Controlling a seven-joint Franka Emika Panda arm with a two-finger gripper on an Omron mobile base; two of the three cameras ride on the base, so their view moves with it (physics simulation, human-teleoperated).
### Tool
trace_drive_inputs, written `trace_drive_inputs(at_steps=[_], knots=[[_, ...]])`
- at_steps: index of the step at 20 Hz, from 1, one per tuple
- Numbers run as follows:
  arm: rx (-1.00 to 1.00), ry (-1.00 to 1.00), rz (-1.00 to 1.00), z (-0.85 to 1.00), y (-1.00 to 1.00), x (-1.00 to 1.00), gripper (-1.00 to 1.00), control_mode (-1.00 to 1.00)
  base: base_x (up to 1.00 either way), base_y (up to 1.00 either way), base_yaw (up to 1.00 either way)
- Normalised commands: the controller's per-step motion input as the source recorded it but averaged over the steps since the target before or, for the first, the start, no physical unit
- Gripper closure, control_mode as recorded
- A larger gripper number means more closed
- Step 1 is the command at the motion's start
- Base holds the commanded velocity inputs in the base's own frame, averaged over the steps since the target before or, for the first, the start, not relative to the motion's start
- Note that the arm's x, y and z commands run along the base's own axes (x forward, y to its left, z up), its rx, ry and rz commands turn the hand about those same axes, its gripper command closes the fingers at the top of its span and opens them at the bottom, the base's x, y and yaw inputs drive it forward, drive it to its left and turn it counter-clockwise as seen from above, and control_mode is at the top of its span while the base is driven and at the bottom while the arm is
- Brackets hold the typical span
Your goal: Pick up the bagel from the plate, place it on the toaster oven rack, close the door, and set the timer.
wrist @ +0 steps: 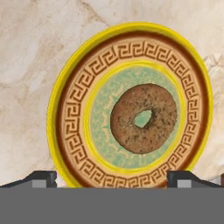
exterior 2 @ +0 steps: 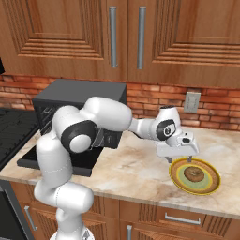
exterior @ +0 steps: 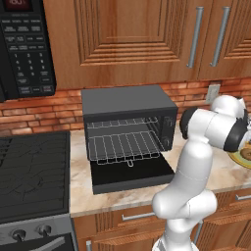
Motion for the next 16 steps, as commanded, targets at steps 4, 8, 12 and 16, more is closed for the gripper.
trace_drive_inputs(at_steps=[4,8,12,16], knots=[[0.0,0.0,0.0,-0.17,-0.07,0.09,-1.0,-1.0,0.0,0.0,0.0],[0.0,0.0,0.0,-0.11,-0.05,0.11,-1.0,-1.0,0.0,0.0,0.0],[0.0,0.0,0.0,-0.2,-0.16,0.11,-1.0,-1.0,0.0,0.0,0.0],[0.0,0.0,0.0,-0.24,-0.16,0.12,-1.0,-1.0,0.0,0.0,0.0]])
